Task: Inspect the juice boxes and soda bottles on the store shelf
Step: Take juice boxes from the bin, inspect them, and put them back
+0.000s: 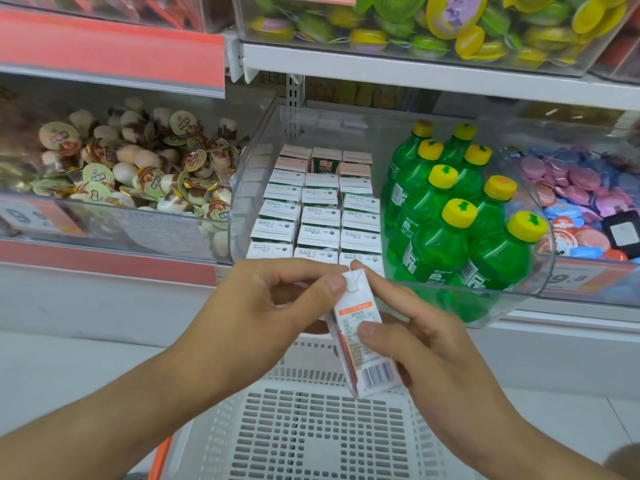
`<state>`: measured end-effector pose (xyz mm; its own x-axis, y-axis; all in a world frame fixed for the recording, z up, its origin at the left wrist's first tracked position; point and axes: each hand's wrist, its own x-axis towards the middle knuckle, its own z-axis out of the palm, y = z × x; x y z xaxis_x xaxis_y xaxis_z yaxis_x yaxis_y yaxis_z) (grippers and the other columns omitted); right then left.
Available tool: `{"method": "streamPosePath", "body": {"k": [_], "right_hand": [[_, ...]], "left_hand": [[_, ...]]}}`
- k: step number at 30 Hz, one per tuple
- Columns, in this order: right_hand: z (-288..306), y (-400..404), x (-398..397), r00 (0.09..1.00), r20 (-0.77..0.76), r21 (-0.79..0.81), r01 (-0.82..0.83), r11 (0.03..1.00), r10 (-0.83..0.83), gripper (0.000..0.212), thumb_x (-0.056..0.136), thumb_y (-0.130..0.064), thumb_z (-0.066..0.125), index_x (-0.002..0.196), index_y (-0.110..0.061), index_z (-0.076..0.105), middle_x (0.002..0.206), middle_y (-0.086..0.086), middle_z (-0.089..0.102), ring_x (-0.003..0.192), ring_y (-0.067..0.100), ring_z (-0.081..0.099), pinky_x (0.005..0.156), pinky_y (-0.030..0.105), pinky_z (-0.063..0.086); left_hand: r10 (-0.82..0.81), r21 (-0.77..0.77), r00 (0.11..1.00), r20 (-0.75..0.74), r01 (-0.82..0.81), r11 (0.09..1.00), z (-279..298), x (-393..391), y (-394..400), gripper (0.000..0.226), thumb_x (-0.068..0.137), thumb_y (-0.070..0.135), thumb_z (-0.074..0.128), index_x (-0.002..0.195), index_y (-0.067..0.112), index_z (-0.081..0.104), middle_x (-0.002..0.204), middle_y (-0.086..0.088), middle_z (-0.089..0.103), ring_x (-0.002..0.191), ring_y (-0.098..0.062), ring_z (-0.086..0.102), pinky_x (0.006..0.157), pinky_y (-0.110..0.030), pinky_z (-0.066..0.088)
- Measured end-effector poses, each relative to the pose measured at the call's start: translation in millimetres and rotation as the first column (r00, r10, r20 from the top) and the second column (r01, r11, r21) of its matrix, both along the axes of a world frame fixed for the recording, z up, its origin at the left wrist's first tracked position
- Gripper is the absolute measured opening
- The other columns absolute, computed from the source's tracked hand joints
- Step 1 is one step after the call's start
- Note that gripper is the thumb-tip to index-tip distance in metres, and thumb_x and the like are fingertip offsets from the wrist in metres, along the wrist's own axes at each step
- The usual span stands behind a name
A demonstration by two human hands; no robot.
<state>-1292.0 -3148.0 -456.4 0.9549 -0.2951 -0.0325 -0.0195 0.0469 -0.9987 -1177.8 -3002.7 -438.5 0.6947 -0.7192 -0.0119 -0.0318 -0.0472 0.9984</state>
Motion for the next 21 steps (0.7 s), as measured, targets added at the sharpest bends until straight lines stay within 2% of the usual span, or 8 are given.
{"method": "streamPosePath", "body": {"k": [2,4,8,13,15,17,19,21], "right_hand": [[-4.3,-0.3,-0.4,0.999,-0.018,-0.150,0.028,0.988,-0.031,0.047,0.081,-0.038,0.071,0.125,-0.051,0.064,0.121,-0.009,0.067,0.105,0.006,0.069,0.086,0.024,0.052],[-6.1,-0.4,-0.3,0.999,-0.039,-0.198,-0.019,0.980,0.011,0.046,0.088,-0.046,0.066,0.133,-0.053,0.056,0.125,-0.011,0.065,0.110,0.006,0.067,0.091,0.028,0.052],[-2.6,-4.8,-1.1,0.993,-0.022,-0.180,-0.117,0.977,0.114,0.051,0.094,-0.035,0.063,0.141,-0.051,0.048,0.132,-0.001,0.063,0.110,0.010,0.068,0.087,0.026,0.055],[-4.5,-0.4,-6.0,0.970,0.045,-0.121,-0.233,0.965,0.239,0.064,0.092,-0.020,0.065,0.146,-0.047,0.042,0.145,-0.001,0.052,0.127,0.019,0.057,0.095,0.049,0.056],[-4.3,1.5,-6.3,0.971,0.071,-0.071,-0.225,0.972,0.230,0.068,0.088,-0.017,0.069,0.146,-0.044,0.044,0.142,0.002,0.056,0.126,0.024,0.058,0.093,0.057,0.055],[-2.9,0.9,-6.0,0.979,0.089,-0.035,-0.179,0.983,0.181,0.070,0.083,-0.013,0.074,0.145,-0.035,0.048,0.136,-0.001,0.061,0.121,0.027,0.062,0.088,0.060,0.056],[-1.6,-0.7,-5.8,0.987,0.081,-0.030,-0.136,0.990,0.138,0.071,0.078,-0.012,0.079,0.141,-0.031,0.053,0.132,-0.003,0.063,0.113,0.028,0.066,0.082,0.062,0.058],[-0.4,-0.9,-6.3,0.993,0.053,-0.051,-0.100,0.994,0.103,0.072,0.070,-0.020,0.084,0.135,-0.034,0.057,0.125,-0.007,0.066,0.102,0.027,0.068,0.076,0.063,0.058]], "left_hand": [[0.047,-0.025,0.999,0.011,-0.046,0.999,-3.0,-1.2,1.0,0.028,0.082,0.026,0.065,0.104,0.016,0.078,0.098,-0.005,0.078,0.094,-0.022,0.074,0.079,-0.037,0.062],[0.079,-0.025,0.996,0.041,-0.078,0.997,-5.5,-1.3,1.2,0.028,0.080,0.026,0.067,0.104,0.017,0.079,0.100,-0.005,0.077,0.094,-0.022,0.074,0.079,-0.038,0.062],[0.115,-0.040,0.989,0.097,-0.112,0.993,-4.6,0.3,1.4,0.030,0.079,0.032,0.068,0.104,0.021,0.079,0.101,-0.003,0.076,0.095,-0.023,0.073,0.083,-0.041,0.060],[0.145,-0.060,0.986,0.083,-0.140,0.988,0.3,4.0,0.6,0.029,0.081,0.030,0.064,0.104,0.017,0.078,0.096,0.000,0.078,0.093,-0.019,0.074,0.086,-0.033,0.058],[0.139,-0.104,0.990,0.008,-0.138,0.985,2.4,4.9,0.4,0.028,0.081,0.026,0.063,0.101,0.014,0.077,0.092,-0.004,0.079,0.089,-0.019,0.075,0.080,-0.026,0.057],[0.128,-0.125,0.991,-0.030,-0.131,0.983,3.8,5.1,0.5,0.027,0.082,0.023,0.061,0.101,0.011,0.076,0.092,-0.006,0.078,0.086,-0.019,0.075,0.075,-0.020,0.056],[0.120,-0.114,0.992,-0.044,-0.124,0.986,3.2,5.5,0.9,0.029,0.084,0.023,0.060,0.105,0.009,0.075,0.095,-0.006,0.078,0.088,-0.020,0.075,0.075,-0.021,0.057],[0.103,-0.103,0.992,-0.070,-0.110,0.989,0.6,5.5,1.1,0.029,0.087,0.023,0.058,0.107,0.009,0.075,0.097,-0.007,0.078,0.090,-0.022,0.075,0.076,-0.023,0.058]]}}
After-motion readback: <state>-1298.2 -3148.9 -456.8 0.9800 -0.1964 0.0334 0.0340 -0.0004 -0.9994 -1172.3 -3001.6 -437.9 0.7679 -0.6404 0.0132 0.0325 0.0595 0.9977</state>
